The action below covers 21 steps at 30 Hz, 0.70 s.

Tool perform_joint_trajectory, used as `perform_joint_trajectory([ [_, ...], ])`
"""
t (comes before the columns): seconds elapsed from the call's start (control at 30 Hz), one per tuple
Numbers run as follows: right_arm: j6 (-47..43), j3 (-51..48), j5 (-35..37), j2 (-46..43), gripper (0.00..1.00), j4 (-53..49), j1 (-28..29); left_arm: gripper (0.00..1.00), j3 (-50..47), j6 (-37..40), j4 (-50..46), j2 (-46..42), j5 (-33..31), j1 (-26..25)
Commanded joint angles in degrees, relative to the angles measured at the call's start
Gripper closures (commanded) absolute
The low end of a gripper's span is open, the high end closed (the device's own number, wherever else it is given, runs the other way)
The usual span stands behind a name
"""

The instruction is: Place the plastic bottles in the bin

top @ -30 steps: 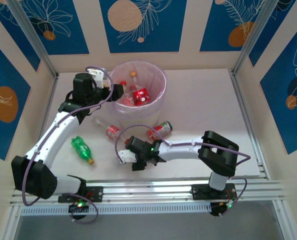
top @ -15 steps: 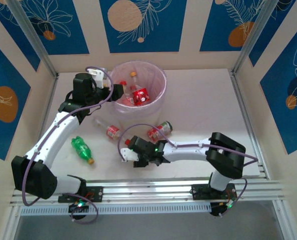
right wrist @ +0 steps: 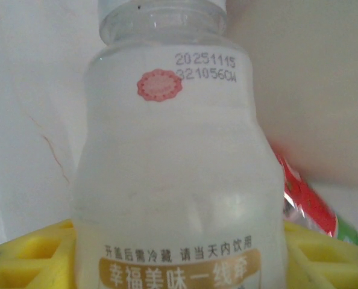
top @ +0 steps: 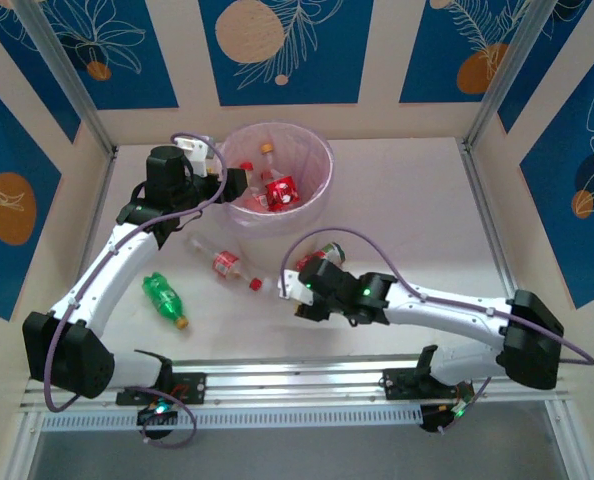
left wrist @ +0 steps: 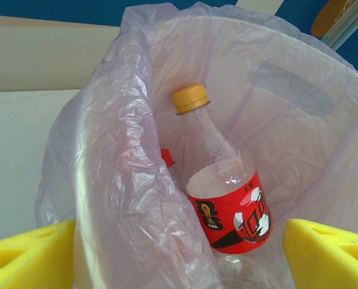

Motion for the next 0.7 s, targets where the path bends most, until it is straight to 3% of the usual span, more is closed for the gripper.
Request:
perform_joint_trajectory([
  [0.0, 5.6, -2.4, 2.7, -4.7, 0.43, -6.5, -3.7, 0.15, -3.4, 2.8, -8.3, 3.3, -0.2, -1.8],
  [0.27, 11.8, -3.0, 3.1, -14.1, 0.53, -11.5, -18.8, 0.15, -3.2, 2.4, -8.3, 3.7, 0.6, -1.8],
  [0.37, 16.8, -0.9, 6.4, -13.6, 0.54, -11.4, -27.8, 0.15, -3.3, 2.3, -8.1, 3.6, 0.8, -1.8],
  [0.47, 21.8, 3.1, 4.1, -12.4, 0.54, -10.9, -35.6, 0.15, -3.3, 2.2, -8.2, 3.6, 1.1, -1.8],
  [0.67, 24.4, 13.0, 0.2, -9.1, 0.55, -8.1, -44.1, 0.15, -3.3, 2.1, -8.1, 2.9, 1.2, -1.9],
])
